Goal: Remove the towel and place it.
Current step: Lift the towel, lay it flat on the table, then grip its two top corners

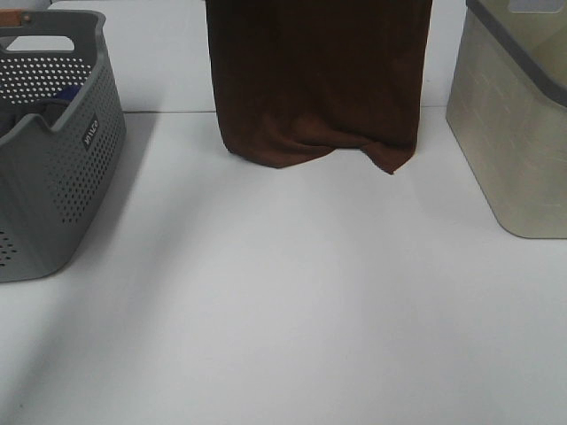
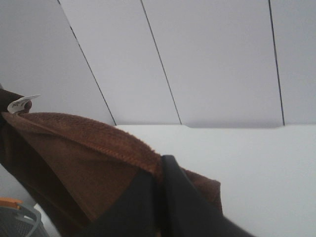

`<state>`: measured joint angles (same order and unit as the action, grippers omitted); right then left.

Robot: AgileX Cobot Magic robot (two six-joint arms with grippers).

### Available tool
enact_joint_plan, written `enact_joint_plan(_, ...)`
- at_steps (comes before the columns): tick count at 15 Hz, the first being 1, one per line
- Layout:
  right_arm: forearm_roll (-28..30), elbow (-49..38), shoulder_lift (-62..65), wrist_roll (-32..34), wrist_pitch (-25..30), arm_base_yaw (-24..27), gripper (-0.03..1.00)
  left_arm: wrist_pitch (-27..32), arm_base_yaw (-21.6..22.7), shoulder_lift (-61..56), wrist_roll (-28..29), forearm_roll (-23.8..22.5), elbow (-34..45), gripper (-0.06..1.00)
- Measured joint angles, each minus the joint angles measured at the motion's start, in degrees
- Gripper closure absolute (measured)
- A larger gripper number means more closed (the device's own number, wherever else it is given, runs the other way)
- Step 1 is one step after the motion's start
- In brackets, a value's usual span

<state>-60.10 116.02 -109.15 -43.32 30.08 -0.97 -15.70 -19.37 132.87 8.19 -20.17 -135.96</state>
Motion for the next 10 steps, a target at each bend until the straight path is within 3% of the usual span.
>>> enact_joint_plan(3,-6.9,6.7,0.1,-12.5,4.9,0.1,0.97,-5.0,1.0,-4.2,-4.6,-0.5,-0.1,0.94)
enact_joint_plan(5,-4.5,7.2,0.1,-12.0,7.5,0.1,0.97,-3.1,1.0,-4.8,-4.5,-0.6,-0.1,0.94)
enact_joint_plan(8,5.2,7.2,0.1,-5.3,12.9,0.1,0.97,7.4,-0.1,-4.8,-4.3,-0.6,-0.1,0.94)
enact_joint_plan(10,14.1,7.2,0.1,4.7,18.0,0.2,0.97,22.1,-2.6,-5.2,-4.2,-0.1,-0.1,0.94)
